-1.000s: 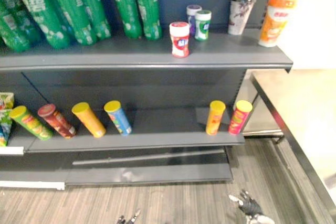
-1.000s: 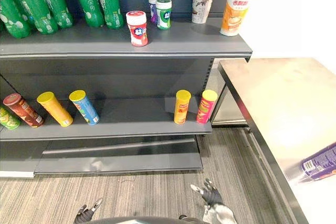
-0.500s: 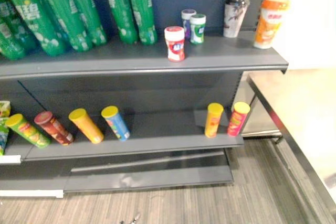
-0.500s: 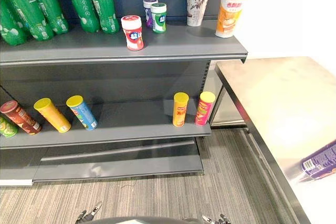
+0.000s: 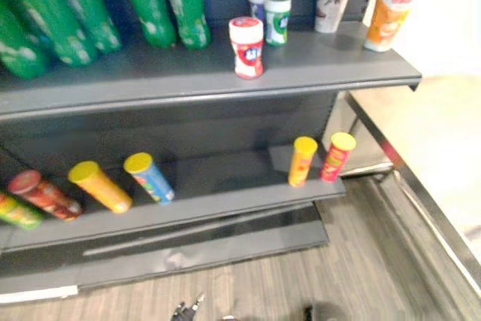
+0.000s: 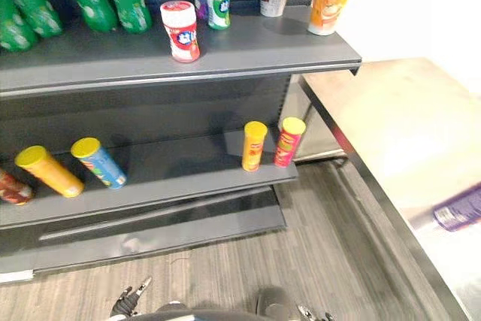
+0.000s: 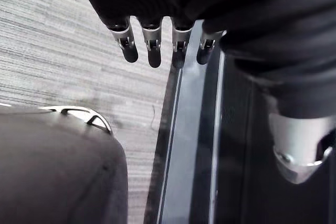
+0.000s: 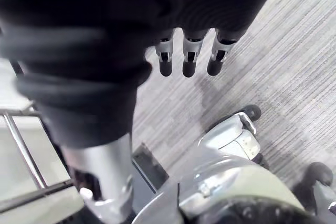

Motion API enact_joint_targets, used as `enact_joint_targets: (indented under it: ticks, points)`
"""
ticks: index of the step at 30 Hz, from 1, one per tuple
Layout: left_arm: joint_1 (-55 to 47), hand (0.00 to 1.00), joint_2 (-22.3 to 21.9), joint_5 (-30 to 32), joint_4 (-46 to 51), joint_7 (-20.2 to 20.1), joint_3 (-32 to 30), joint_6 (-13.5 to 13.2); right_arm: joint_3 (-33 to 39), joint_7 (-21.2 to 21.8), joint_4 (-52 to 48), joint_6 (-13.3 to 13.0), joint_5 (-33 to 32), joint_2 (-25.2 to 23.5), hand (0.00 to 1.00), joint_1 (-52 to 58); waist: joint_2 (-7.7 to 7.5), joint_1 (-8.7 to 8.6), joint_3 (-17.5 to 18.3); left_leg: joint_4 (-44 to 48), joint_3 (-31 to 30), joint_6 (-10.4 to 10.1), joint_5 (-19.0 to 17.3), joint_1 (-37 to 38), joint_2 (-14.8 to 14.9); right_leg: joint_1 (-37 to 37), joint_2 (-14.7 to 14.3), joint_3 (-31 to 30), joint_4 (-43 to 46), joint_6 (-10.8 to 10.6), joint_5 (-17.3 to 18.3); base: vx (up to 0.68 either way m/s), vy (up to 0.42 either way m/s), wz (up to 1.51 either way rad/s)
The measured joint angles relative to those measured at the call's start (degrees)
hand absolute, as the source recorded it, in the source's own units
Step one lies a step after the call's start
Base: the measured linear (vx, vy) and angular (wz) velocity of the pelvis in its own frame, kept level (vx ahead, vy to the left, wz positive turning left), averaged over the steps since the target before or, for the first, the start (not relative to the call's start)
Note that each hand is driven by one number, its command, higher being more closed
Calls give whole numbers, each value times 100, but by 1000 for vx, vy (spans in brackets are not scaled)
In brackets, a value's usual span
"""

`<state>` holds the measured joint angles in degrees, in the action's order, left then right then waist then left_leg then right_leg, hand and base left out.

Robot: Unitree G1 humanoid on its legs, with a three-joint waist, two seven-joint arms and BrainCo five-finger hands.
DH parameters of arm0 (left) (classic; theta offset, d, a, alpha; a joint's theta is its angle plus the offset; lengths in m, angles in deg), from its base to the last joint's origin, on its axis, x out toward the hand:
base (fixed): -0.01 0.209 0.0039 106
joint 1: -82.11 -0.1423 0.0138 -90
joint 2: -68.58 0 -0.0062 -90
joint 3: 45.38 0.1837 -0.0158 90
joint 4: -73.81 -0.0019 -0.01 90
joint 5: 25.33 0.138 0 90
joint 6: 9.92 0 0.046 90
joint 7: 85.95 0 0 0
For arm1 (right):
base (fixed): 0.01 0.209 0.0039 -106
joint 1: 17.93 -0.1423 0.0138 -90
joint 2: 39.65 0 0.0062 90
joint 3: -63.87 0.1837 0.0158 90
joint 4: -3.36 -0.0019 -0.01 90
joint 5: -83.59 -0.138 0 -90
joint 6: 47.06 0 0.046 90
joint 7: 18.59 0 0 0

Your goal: Put the gum and the chips on the shelf.

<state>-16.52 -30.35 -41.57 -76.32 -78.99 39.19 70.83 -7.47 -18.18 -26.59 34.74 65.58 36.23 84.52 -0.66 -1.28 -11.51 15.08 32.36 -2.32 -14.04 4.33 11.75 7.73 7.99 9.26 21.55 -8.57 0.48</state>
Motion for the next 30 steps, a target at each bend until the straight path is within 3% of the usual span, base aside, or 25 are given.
enact_joint_targets:
  ticks: [1, 2, 4, 5, 6, 7, 8, 9, 10, 11, 12, 13, 15, 18, 25, 30]
  points:
    - [-22, 0, 31, 82, 29, 38, -162, 105, -14, 11, -88, -73, 6, -78, 0, -75, -92, 6, -58, 10, 566, 18, -9, 66, 140, 173, 307, 795, 279, 361, 148, -82, 129, -122]
    - [-33, 0, 22, 82, 28, 53, -170, 118, -25, 12, -88, -73, 7, -73, 0, -92, -77, 6, -63, 13, 673, 18, -8, 93, 178, 184, 345, 918, 357, 424, 188, -28, 102, -164]
    - [-170, 0, 3, 72, 99, 194, -203, 196, -126, 15, -77, -115, 25, 13, 0, -129, 19, 5, -73, 115, 1424, 18, -8, 298, 454, 69, 673, 1732, 870, 709, 253, 45, 53, -146]
    - [-186, 0, 11, 67, 99, 211, -252, 213, -126, 9, -59, -144, 45, 7, 0, -123, -3, 3, -62, 219, 1536, 20, -12, 324, 480, -35, 749, 1896, 839, 987, -67, 111, -40, -149]
    - [-158, 0, 20, 40, 82, 261, -423, 239, -152, 11, -53, -206, 118, 6, 0, -148, -54, 25, -96, 565, 1697, 39, -25, 331, 621, -161, 606, 2095, 487, 1144, -364, 73, -130, -118]
    - [-144, 0, -16, 7, 74, 282, -436, 239, -231, 7, -63, -248, 175, 36, 0, -163, 20, 33, -161, 744, 1708, 31, -61, 251, 767, -251, 521, 2235, 276, 1261, -485, -83, -129, -142]
    - [-116, 0, -52, -49, 69, 283, -429, 237, -354, 3, -43, -343, 191, 148, 0, -254, 101, 11, -180, 351, 1453, -23, -115, 138, 524, -330, 348, 2145, -314, 1198, -597, -261, -98, -124]
    - [-106, 0, -127, -53, 88, 294, -409, 209, -349, -2, -30, -354, 219, 256, 0, -312, 240, -2, -176, 8, 1539, 33, 79, 141, 544, -323, 321, 2248, -232, 1125, -237, -256, -45, -99]
    - [-1, 0, -78, -54, 88, 304, -399, 221, -354, 1, -4, -360, 220, 192, 0, -317, 164, -21, -180, 28, 1595, 27, 78, 125, 472, -297, 589, 2352, 310, 1012, 215, -103, -82, -59]
    - [24, 0, -45, -54, 101, 334, -388, 221, -355, 2, 68, -371, 226, 189, 0, -326, 117, -9, -181, 60, 1676, 12, 83, 188, 464, -436, 736, 2465, 412, 1007, 345, 29, -135, -43]
    - [17, 0, 18, -52, 127, 355, -403, 227, -440, 3, 142, -381, 231, 207, 0, -322, -2, 39, -148, 149, 1785, -89, 71, 212, 497, -644, 653, 2482, -13, 711, 344, 34, -166, -50]
    - [13, 0, 43, -52, 108, 366, -405, 233, -525, 5, 131, -387, 231, 223, 0, -346, -15, 47, -142, 146, 1843, -130, 96, 217, 519, -724, 556, 2531, -236, 674, 381, 0, -195, -71]
    - [1, 0, -81, -45, 110, 375, -370, 252, -799, 5, 82, -434, 228, 273, 0, -491, -28, 72, -134, 193, 2052, -224, 167, 215, 633, -799, 288, 2490, -771, 650, 396, -35, -176, -58]
    - [-5, 0, -36, -48, 132, 381, -323, 280, -834, -17, 37, -403, 229, 277, 0, -500, -39, 27, -130, 400, 2053, -244, 174, 175, 787, -829, 185, 2477, -849, 578, 525, -90, -145, -11]
    - [-10, 0, 13, -42, 140, 335, -122, 221, -749, -310, -70, -228, 218, 280, 0, -426, -52, -17, -143, 600, 1987, -235, 157, 46, 792, -581, 391, 2474, -430, 581, 858, -124, -40, 1]
    - [1, 0, 32, -35, 132, 266, -33, 214, -360, -405, -68, -231, 216, 257, 0, -370, -12, -45, -145, 591, 1955, -143, 168, -117, 668, -364, 573, 2468, -248, 584, 872, -76, 23, 5]
